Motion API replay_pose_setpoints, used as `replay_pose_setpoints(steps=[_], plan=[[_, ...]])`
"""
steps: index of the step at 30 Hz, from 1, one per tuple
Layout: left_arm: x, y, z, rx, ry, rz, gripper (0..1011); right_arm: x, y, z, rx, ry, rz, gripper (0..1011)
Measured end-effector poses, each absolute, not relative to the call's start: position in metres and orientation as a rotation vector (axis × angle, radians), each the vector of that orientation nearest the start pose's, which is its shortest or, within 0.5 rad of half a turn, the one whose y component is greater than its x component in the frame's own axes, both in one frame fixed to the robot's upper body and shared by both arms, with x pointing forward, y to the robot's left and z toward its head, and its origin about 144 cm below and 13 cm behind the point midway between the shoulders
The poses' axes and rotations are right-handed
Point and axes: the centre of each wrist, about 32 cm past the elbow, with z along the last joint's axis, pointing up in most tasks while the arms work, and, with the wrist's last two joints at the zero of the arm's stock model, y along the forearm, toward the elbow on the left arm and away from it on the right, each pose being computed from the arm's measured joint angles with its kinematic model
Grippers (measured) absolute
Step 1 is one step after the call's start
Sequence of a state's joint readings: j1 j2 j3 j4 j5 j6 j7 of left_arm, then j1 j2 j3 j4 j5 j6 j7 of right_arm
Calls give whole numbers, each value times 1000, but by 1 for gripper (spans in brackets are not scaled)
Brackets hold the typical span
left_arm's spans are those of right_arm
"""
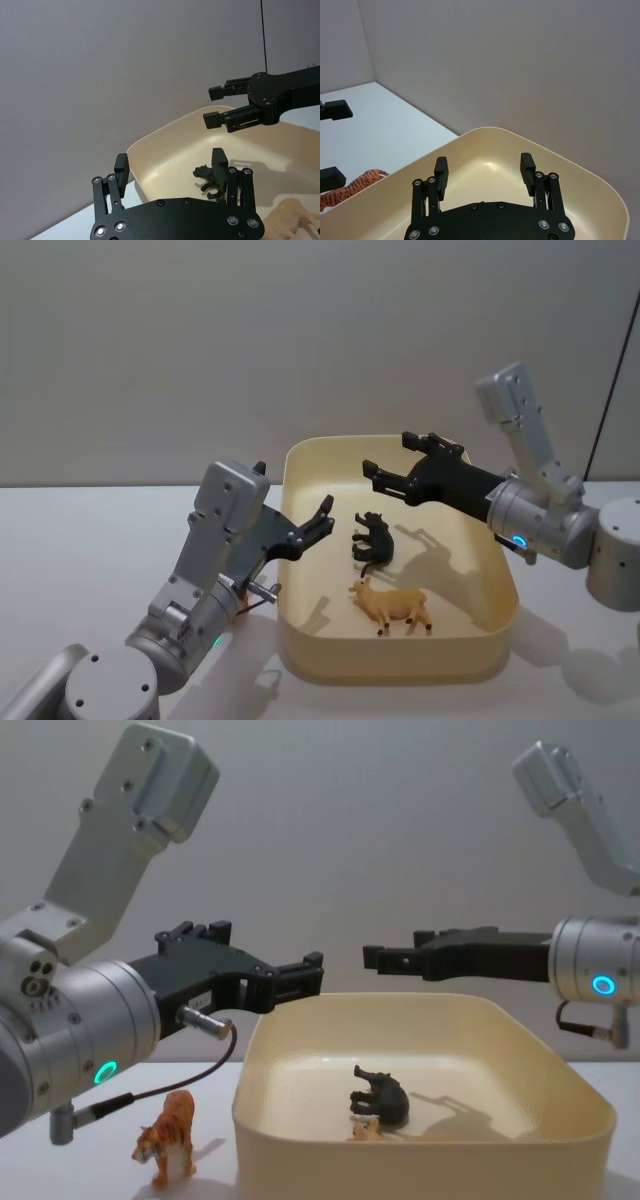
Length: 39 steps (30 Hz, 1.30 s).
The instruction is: Pick up the toy alternately with two hands and place it into the central storage box.
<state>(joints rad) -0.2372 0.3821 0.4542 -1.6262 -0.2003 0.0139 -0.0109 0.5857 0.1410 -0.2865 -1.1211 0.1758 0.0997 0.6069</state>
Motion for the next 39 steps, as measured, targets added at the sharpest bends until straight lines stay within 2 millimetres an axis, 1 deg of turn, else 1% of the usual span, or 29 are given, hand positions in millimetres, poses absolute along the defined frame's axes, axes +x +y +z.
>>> replay_pose_setpoints(steps=[1,4,7,11,12,18,25,31,39], plan=[[492,198,1204,61,-268,1124,1002,610,-207,1226,-88,-47,-781,880],[492,198,1204,61,-268,1124,1002,609,-212,1227,-76,-57,-797,927],[492,198,1204,61,-268,1124,1002,605,-218,1228,-60,-66,-820,1001],[492,198,1204,61,-268,1124,1002,597,-233,1229,-35,-74,-860,1001],[492,198,1204,61,-268,1124,1002,597,-233,1229,-35,-74,-860,1001],[492,198,1204,61,-268,1124,1002,581,-253,1230,-2,-57,-907,1001],[492,198,1204,61,-268,1124,1002,565,-269,1229,15,-26,-935,1001],[490,199,1204,62,-266,1128,1002,556,-276,1228,22,-10,-945,1001],[478,204,1204,66,-251,1182,1002,549,-282,1228,28,3,-954,1001]])
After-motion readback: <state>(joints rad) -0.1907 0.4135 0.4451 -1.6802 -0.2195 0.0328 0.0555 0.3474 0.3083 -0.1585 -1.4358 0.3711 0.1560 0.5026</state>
